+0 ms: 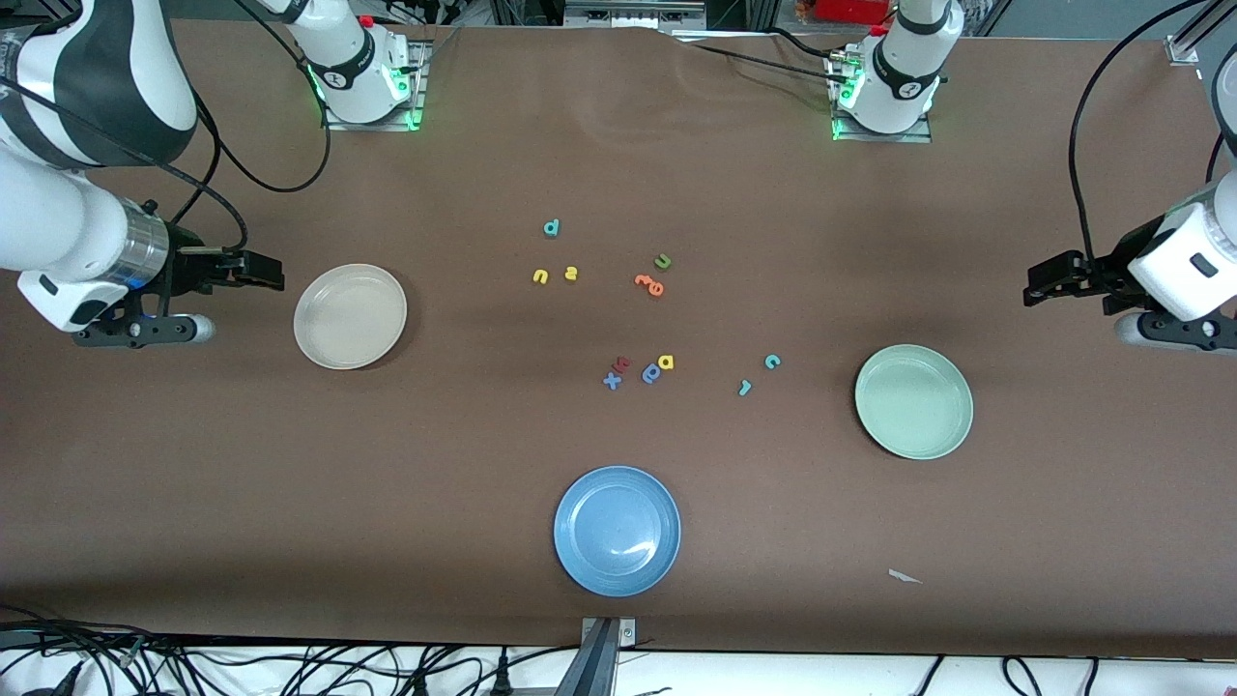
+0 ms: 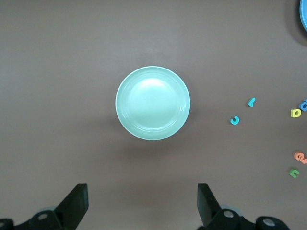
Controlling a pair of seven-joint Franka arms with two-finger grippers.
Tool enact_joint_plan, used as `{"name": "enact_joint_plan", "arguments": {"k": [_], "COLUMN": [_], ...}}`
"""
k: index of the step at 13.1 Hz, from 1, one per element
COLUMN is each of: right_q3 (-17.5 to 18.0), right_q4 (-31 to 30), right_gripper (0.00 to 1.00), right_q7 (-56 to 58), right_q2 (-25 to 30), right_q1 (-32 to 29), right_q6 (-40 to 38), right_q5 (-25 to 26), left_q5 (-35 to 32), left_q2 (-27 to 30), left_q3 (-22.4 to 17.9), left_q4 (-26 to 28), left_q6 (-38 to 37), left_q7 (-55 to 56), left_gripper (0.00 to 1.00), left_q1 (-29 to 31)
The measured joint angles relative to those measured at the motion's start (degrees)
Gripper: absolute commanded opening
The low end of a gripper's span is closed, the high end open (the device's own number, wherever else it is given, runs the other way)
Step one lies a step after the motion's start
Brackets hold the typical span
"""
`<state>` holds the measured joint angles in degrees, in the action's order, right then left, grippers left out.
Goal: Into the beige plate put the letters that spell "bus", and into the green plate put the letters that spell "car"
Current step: 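Reach the right gripper to yellow u while the left gripper reaches teal c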
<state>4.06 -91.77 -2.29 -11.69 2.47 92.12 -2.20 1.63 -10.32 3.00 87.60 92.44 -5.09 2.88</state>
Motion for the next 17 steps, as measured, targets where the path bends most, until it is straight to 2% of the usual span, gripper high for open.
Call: {"name": "enact_joint_plan", "arguments": {"k": [2,5,7,10,14,17], "right_q3": [2.52,9.35,14.29,19.44,23.5,23.58], "right_q4": [-1.89,-6.12,-9.98,-14.94,-19.14,-19.74], "right_gripper": [1.0,1.0,1.0,1.0,1.0,1.0], "right_q7": [-0.53,-9.78,-16.2,-24.94,-30.7,-29.75], "right_q2": [-0.05,-0.03,0.15,0.23,0.18,0.13], "right_q1": [0.0,0.19,0.42,0.62,0.62,0.41], "right_q6": [3.16,8.12,12.87,19.25,24.7,25.04], "right_q5": [-0.18,-0.26,-0.26,-0.26,0.62,1.16], "left_q5": [0.17,0.24,0.43,0.57,3.35,3.36], "left_q2": [-0.57,-2.5,-4.75,-9.47,-15.5,-17.18], "left_q3": [0.04,0.1,0.11,0.19,0.21,0.25], "left_q4": [0.02,0.05,0.17,0.46,0.99,4.22], "left_q6": [0.0,0.74,3.29,8.76,16.38,23.06], "left_q7": [0.0,0.11,0.65,5.06,8.29,12.03], "left_gripper": [1.0,1.0,1.0,1.0,1.0,1.0], "left_q1": [-1.45,-4.29,-7.01,-12.19,-16.39,-19.09]}}
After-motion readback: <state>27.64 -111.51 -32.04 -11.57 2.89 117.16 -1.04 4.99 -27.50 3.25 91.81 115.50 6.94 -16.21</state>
